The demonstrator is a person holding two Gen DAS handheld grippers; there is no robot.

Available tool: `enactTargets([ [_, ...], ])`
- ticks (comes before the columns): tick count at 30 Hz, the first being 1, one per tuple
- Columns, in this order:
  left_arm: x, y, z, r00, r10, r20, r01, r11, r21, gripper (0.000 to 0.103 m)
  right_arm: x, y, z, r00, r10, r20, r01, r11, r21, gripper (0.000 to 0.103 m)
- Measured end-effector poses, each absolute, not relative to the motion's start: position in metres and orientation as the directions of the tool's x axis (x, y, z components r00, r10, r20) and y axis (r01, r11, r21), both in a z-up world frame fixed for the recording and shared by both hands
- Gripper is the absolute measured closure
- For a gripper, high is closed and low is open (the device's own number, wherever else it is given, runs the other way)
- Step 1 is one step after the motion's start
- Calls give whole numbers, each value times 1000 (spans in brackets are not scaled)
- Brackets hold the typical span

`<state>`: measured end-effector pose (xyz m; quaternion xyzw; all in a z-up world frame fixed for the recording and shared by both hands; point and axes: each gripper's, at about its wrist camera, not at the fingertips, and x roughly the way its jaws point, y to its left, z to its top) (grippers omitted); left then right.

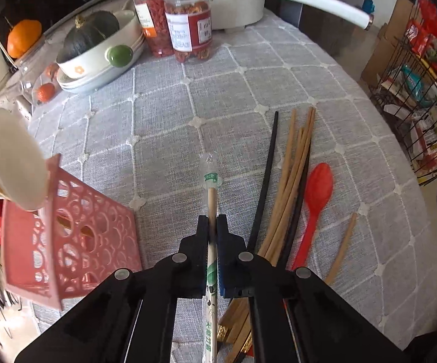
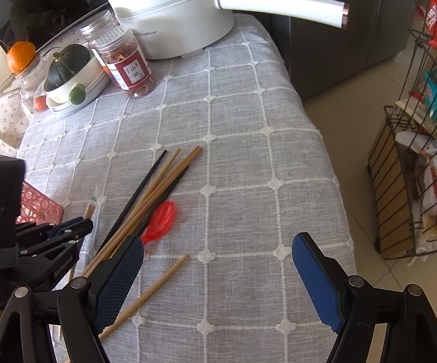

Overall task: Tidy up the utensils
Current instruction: 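Lift the wrapped chopsticks with the left gripper while the right gripper grasps a wooden chopstick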

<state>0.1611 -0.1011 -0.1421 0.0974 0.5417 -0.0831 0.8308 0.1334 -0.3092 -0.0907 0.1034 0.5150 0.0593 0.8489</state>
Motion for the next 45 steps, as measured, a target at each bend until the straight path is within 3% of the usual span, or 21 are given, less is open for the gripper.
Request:
enactTargets([
  [13,84,-63,-45,622,-233,-748,312,950,-37,99,141,-273,-133,302,255,-918,1,963,268,19],
  [21,66,-44,-30,647,-315,-694,357,930,-90,99,147,-244,-162,203,253,-946,-3,966,258,44],
  [26,68,-29,-32,641,-327,-694,337,933,-128,99,148,-233,-169,200,235,-951,3,971,240,54],
  [29,67,-20,-29,652,-327,-684,323,936,-141,99,147,-228,-169,224,194,-955,3,980,200,70],
  [30,66,-18,-27,658,-328,-678,319,937,-144,99,147,-227,-169,230,182,-956,6,982,189,80],
  [35,64,-7,-18,709,-331,-622,302,940,-156,99,148,-233,-171,254,187,-949,41,978,203,96],
  [45,63,20,9,897,-284,-337,248,957,-148,98,144,-262,-152,350,324,-879,95,921,377,98],
])
